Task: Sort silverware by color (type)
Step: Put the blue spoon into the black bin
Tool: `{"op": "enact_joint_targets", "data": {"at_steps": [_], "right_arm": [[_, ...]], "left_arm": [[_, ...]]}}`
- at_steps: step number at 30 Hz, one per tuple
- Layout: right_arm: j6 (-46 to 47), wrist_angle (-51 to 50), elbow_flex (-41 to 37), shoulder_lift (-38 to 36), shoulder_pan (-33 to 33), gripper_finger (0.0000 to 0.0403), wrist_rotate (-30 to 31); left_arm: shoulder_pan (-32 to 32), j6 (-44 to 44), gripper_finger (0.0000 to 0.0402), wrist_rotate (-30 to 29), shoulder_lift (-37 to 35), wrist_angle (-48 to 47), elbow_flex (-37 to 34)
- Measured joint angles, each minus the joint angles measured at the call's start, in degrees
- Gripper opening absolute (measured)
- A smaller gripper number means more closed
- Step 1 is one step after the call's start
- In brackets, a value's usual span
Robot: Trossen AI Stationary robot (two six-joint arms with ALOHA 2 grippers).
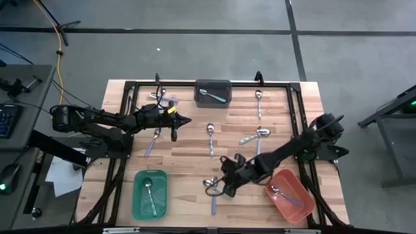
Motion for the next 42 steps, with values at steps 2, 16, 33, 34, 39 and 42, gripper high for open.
{"op": "enact_joint_targets", "data": {"at_steps": [2,16,33,34,39,42], "right_arm": [[1.23,-2.14,3.02,2.7,0.61,0.0152,0.0],[4.92,-16.59,19.49,15.85,3.21,0.0152,-5.2],[0.79,-16.71,19.24,18.91,2.18,0.0103,-7.27],[0.74,-16.94,19.24,18.91,1.95,0.0095,-7.48],[-0.57,-18.63,19.24,18.91,1.14,0.0075,-7.65],[-0.91,-18.83,19.24,18.91,0.35,0.0079,-7.82]], "left_arm": [[0.0,0.0,0.0,0.08,0.0,-0.55,0.0],[0.0,-1.76,0.0,0.11,0.0,-0.76,0.0],[-0.02,-1.55,0.0,0.11,-0.02,-2.55,0.0],[-0.02,-1.53,0.0,0.11,-0.02,-2.55,0.0],[-0.02,-1.51,0.0,0.11,-0.01,-2.53,0.01],[-0.02,-1.51,0.0,0.11,-0.02,-2.53,0.01]]}}
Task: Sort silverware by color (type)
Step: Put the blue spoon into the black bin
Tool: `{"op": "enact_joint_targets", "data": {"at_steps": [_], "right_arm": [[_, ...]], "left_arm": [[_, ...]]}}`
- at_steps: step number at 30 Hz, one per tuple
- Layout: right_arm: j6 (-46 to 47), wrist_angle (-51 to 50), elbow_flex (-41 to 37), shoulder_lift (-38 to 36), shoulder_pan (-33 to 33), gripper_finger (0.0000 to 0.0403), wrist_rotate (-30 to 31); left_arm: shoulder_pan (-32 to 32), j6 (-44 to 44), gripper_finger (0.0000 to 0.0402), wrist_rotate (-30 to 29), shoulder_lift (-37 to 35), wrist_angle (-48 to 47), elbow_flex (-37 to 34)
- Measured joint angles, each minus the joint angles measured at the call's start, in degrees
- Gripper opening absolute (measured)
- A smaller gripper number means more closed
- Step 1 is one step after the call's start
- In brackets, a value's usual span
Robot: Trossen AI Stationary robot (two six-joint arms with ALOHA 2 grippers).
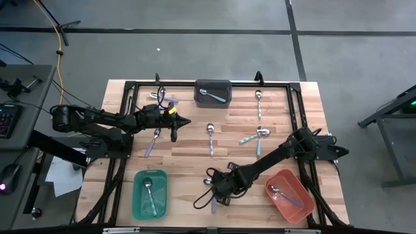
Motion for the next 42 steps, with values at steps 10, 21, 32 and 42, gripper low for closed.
{"op": "enact_joint_targets", "data": {"at_steps": [10,21,32,42], "right_arm": [[-6.26,0.11,-0.04,0.0,-2.88,0.0066,-1.8],[-13.03,-0.43,0.58,-0.48,-4.1,0.0007,-2.31],[-19.33,-12.01,10.46,-5.9,-6.31,0.0004,1.92],[-36.14,-16.83,11.34,-13.58,-24.91,0.0003,6.22]], "left_arm": [[0.0,0.0,0.0,0.0,0.0,-0.12,-0.01],[-0.53,-0.02,0.0,-0.02,0.0,-1.17,-0.27],[-2.71,-3.34,0.0,-0.05,0.02,4.26,-2.87],[-2.62,-3.45,0.0,-3.19,0.0,5.3,-2.87]]}}
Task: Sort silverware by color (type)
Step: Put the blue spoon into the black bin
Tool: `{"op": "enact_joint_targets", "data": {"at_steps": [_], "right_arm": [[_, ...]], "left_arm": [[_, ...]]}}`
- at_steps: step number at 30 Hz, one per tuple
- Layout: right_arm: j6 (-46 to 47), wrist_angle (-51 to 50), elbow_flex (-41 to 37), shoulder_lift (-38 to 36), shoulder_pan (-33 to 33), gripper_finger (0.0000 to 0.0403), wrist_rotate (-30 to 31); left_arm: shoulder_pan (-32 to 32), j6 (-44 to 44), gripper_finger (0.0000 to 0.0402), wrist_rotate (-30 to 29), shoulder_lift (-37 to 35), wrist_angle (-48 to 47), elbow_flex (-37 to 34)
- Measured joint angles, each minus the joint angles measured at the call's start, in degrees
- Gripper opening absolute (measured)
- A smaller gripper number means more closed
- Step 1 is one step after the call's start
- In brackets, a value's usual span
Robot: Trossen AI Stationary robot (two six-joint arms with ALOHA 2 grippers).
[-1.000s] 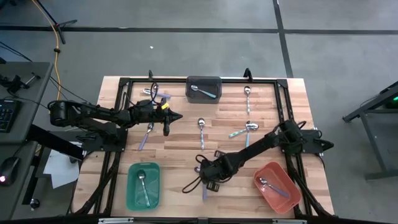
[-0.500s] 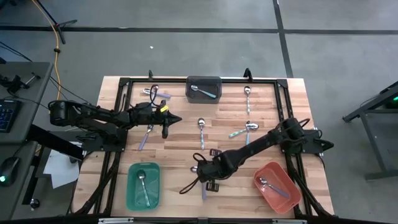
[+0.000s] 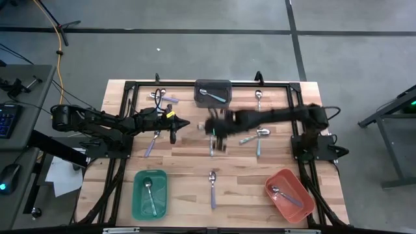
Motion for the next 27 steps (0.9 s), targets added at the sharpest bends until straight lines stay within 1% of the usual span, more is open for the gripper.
{"op": "enact_joint_targets", "data": {"at_steps": [3,5,7,10,13,18,23,27], "right_arm": [[-7.46,2.99,-0.02,0.37,-9.31,0.0003,-2.97],[-12.25,6.24,-0.02,1.41,-15.51,0.0003,-5.81],[-16.25,7.51,-0.04,2.81,-21.15,0.0003,-7.18],[-20.51,9.76,-0.04,5.06,-28.02,0.0003,-10.65],[-23.47,11.81,-0.08,8.23,-33.01,0.0003,-15.6],[-25.8,15.33,-0.09,11.19,-36.99,0.0003,-19.87],[-27.86,18.62,-0.09,13.32,-37.29,0.0004,-23.06],[-28.21,20.07,-0.09,15.28,-37.28,0.0004,-23.72]], "left_arm": [[0.0,0.0,0.0,-0.28,0.0,0.03,0.0],[0.0,-0.02,0.0,-0.29,0.0,0.03,0.0],[0.0,-0.02,0.0,-0.29,0.0,0.03,0.0],[0.0,-0.02,0.0,-0.31,0.0,0.15,0.0],[0.0,-0.03,0.0,-1.39,0.0,0.32,0.0],[0.02,-0.04,0.0,-5.13,0.0,0.41,0.0],[0.0,-0.17,0.0,-6.46,0.0,0.36,0.0],[0.0,-0.46,0.0,-7.45,0.0,0.27,0.0]]}}
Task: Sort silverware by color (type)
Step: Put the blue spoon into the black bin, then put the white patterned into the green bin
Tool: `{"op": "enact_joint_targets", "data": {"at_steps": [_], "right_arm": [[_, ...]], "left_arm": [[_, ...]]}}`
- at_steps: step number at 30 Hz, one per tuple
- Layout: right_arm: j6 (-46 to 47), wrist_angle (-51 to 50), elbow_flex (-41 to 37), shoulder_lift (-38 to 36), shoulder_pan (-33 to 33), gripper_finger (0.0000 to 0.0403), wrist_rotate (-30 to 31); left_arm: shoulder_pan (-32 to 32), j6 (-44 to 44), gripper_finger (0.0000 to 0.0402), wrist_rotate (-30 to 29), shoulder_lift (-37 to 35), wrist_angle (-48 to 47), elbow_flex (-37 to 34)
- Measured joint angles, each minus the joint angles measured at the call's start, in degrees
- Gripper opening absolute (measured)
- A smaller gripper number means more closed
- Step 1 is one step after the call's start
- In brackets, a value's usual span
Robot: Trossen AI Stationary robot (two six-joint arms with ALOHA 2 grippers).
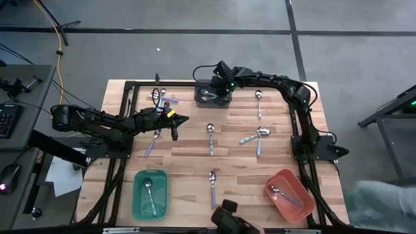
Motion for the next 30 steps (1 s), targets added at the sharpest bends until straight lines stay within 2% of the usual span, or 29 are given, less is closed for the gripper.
{"op": "enact_joint_targets", "data": {"at_steps": [7,11,20,24,30], "right_arm": [[0.64,0.91,0.0,1.29,0.04,0.0001,0.54],[-0.68,0.13,0.0,-1.42,0.96,0.0001,2.28],[-2.32,-0.06,-0.17,-8.14,2.22,0.0,1.94],[-0.69,11.43,-8.66,-11.06,3.48,0.0,0.7],[6.48,31.69,-30.95,-22.51,5.63,0.0,0.33]], "left_arm": [[0.0,-1.73,0.0,-0.03,0.0,-0.28,0.0],[0.08,-3.22,0.0,-0.03,0.0,-0.38,0.0],[3.29,-5.15,0.0,1.52,0.0,-1.22,0.0],[4.79,-5.59,0.0,3.03,0.0,-2.91,0.0],[5.33,-5.24,0.0,4.73,0.0,-6.01,0.0]]}}
